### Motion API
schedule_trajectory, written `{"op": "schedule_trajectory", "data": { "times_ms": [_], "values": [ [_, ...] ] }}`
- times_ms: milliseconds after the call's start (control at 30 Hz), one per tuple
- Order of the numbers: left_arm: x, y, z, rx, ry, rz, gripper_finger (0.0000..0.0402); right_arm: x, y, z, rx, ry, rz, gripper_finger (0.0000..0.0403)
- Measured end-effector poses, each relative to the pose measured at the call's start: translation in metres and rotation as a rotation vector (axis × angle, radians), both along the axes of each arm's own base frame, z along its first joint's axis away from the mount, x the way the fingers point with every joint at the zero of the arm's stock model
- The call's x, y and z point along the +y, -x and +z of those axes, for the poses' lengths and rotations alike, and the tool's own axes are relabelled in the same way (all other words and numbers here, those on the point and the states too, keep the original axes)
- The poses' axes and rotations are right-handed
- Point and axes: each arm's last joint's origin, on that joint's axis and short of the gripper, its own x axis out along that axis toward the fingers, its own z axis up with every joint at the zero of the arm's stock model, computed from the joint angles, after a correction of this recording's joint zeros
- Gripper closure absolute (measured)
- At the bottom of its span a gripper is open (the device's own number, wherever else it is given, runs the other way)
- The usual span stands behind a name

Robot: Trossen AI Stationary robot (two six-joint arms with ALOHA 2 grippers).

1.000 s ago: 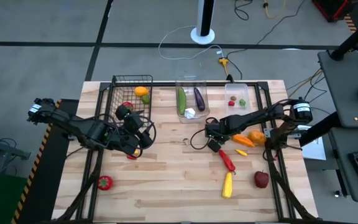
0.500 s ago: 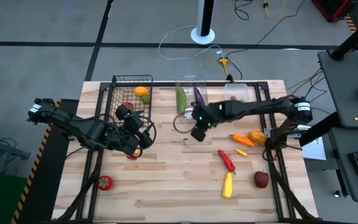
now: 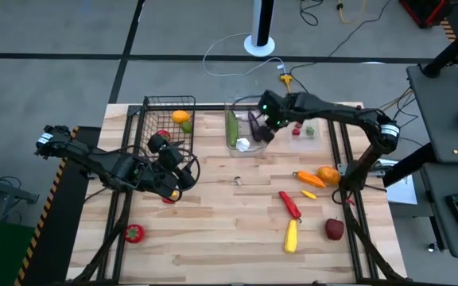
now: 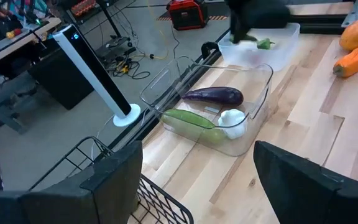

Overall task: Sort produce into baskets
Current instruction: Put the green chili pepper into the right transparent bin, then put the orange chili pepper into the left transparent bin

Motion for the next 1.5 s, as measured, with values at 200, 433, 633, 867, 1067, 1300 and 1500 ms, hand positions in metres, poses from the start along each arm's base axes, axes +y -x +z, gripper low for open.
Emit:
{"op": "schedule_trajectory", "data": {
  "times_ms": [200,433,633,867,1067,1300,1500],
  "values": [
    [0.003,-0.001,0.0,0.018,-0.016,0.002,0.0113,-0.044,0.042,-0.022,0.14,0.037,-0.247,0.0355],
    [0.011,-0.003,0.0,0.038,-0.032,0.027,0.0113,-0.058,0.075,-0.055,0.238,-0.042,-0.365,0.0355],
    [0.017,-0.004,0.0,0.071,-0.07,0.044,0.0113,-0.058,0.079,-0.068,0.239,-0.043,-0.377,0.0354],
    [0.026,-0.005,0.0,0.107,-0.1,0.069,0.0113,-0.057,0.079,-0.078,0.2,-0.032,-0.423,0.0344],
    [0.029,-0.009,-0.004,0.15,-0.122,0.075,0.0113,-0.056,0.081,-0.084,0.203,-0.035,-0.432,0.03],
    [0.037,-0.013,-0.008,0.186,-0.138,0.1,0.0113,-0.057,0.08,-0.082,0.198,-0.026,-0.411,0.0254],
    [0.036,-0.014,-0.009,0.166,-0.092,0.087,0.0113,-0.052,0.073,-0.062,0.169,-0.014,-0.37,0.0235]
  ]
}}
